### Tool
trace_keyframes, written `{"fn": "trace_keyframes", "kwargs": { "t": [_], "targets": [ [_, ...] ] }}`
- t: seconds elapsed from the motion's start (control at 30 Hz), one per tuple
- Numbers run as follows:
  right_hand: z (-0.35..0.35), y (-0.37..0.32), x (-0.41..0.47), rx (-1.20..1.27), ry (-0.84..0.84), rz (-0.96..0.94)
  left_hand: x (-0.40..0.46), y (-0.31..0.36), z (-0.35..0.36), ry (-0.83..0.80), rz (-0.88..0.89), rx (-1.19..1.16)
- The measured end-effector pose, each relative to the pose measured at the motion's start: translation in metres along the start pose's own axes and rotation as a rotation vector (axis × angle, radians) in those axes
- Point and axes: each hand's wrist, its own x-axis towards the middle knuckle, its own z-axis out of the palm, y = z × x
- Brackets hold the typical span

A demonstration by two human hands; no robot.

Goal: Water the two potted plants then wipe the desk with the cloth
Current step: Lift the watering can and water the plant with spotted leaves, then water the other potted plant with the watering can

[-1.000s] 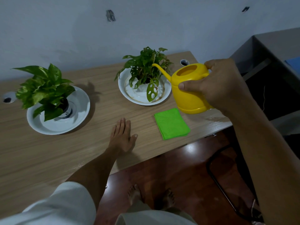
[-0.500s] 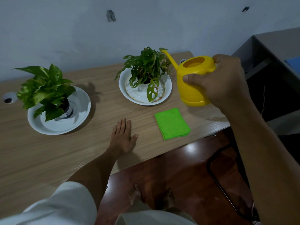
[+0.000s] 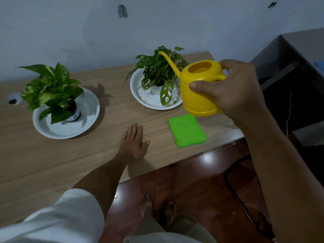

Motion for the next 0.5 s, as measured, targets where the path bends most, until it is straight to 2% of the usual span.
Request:
{"fn": "trace_keyframes", "kwargs": {
  "t": [0.2,0.5],
  "targets": [
    [0.003,0.013,-0.009,0.053,-0.072,0.036,-0.006,-0.001,-0.009,-0.005,-0.004,-0.009],
    [0.024,0.023,-0.027,0.140,0.005,0.012,-0.053,-0.032,-0.004,0.090,-0.175,-0.023]
  ]
}}
